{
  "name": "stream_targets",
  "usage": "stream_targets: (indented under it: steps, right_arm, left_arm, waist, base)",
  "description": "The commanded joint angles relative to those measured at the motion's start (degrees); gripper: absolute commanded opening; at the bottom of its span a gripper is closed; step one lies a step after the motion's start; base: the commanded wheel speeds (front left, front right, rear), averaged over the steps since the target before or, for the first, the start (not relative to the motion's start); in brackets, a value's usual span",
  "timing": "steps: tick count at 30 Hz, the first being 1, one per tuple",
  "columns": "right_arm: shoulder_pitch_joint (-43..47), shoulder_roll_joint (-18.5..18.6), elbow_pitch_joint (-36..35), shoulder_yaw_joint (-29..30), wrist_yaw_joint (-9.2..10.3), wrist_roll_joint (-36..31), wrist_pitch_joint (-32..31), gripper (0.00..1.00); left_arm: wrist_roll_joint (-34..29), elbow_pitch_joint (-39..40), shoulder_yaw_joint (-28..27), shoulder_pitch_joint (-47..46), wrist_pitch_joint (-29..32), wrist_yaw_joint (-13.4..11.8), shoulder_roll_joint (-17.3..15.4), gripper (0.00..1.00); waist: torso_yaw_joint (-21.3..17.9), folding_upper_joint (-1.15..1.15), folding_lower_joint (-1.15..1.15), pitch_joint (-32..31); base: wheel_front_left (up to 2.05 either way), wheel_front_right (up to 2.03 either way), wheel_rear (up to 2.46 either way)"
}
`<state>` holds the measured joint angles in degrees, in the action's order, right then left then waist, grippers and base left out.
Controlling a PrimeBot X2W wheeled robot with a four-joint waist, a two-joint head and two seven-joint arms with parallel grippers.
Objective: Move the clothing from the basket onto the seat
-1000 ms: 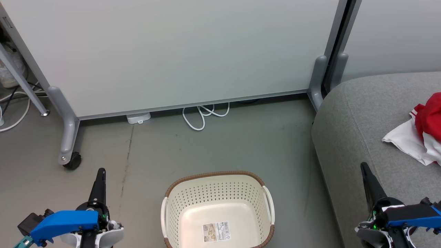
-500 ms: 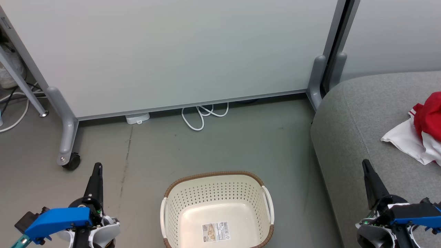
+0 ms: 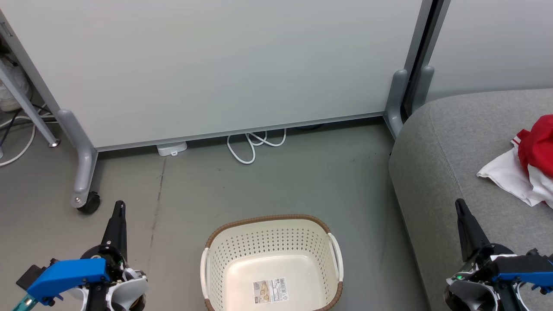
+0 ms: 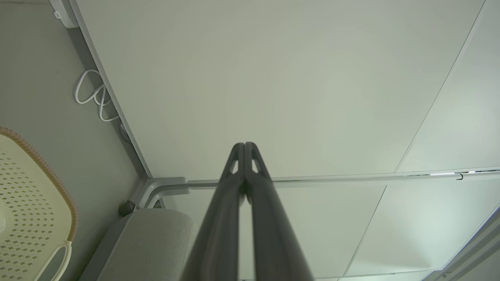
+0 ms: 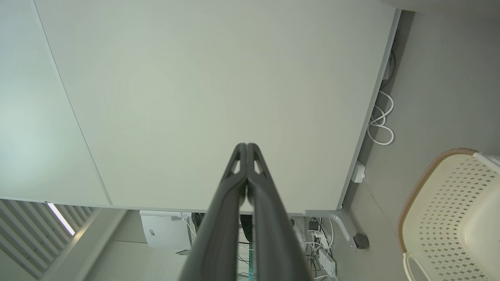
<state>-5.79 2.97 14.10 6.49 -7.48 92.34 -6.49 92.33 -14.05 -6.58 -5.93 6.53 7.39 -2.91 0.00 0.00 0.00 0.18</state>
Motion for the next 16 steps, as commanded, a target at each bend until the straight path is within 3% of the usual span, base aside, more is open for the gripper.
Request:
stream_targets:
  steps: [1, 16]
  right_arm:
    - [-0.80, -0.18, -0.16, 0.12, -0.02, 0.13, -0.12, 0.00]
    - [-0.79, -0.17, -0.16, 0.12, -0.02, 0.14, -0.12, 0.00]
  left_arm:
    - [0.14, 0.23, -0.17, -0.55, 0.23, 0.18, 0.07, 0.00]
    - [0.15, 0.24, -0.15, -0.54, 0.22, 0.18, 0.07, 0.00]
  waist:
    - [0.00, 0.00, 0.00, 0.00]
    - [0.00, 0.00, 0.00, 0.00]
  base:
    - [0.00, 0.00, 0.00]
    - [0.00, 0.00, 0.00]
